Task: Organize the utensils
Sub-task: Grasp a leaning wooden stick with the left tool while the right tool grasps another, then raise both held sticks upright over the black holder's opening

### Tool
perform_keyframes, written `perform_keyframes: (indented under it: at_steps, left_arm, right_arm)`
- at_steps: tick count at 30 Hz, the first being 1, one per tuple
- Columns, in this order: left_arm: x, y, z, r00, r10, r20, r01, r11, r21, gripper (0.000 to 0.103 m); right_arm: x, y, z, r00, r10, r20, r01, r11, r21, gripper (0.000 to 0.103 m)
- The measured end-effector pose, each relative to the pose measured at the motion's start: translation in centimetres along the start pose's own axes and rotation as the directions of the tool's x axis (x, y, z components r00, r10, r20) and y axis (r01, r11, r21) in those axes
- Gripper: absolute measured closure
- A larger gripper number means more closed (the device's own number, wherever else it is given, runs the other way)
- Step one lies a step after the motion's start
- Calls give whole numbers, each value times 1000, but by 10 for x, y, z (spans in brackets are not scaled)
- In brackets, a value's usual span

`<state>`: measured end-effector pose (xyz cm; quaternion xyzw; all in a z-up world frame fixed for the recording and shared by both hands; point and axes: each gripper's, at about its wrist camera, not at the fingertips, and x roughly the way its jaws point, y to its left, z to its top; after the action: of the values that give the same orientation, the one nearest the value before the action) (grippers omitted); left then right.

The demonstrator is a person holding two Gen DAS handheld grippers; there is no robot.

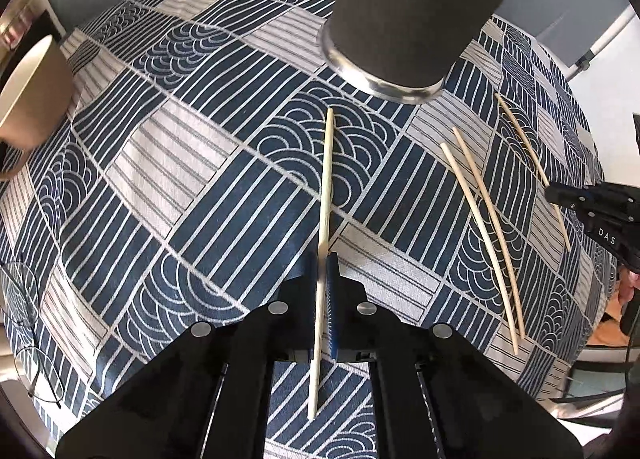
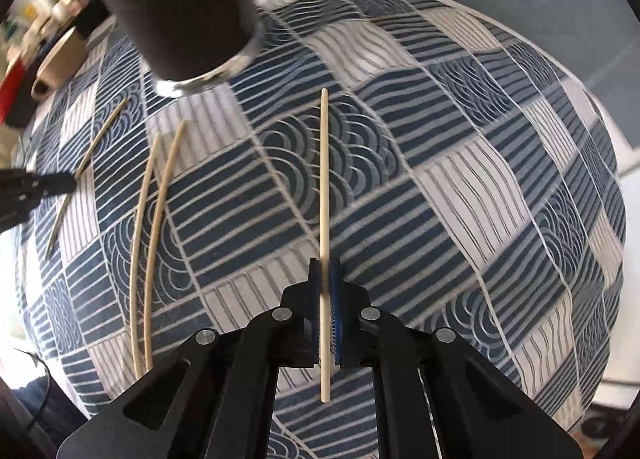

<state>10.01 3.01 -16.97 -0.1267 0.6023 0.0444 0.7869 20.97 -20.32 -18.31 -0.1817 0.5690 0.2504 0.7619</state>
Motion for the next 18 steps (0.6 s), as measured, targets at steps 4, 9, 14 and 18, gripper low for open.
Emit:
perform_keyframes:
  at_steps: [4,9,14,18]
  left_arm:
    - [-3,6,-2,1000,10,-15,-10,1000,-5,98]
    - [-21,25,6,1000,-1,11,1,999,-46,98]
    - [-52,33,26,996,11,84,-6,998,-60,98]
    - [-78,31,50,988,20,151,-10,998,-63,98]
  right_arm:
    - [-12,-19,-8,997,70,37,-74,992,100,99]
    - [-43,-25,-2,982,137,133,-158,973,165,99]
    - [-72,-21,18,958,176,224,-215,963,160,99]
    - [-93,-15,36,936,198,291,-246,959,139,99]
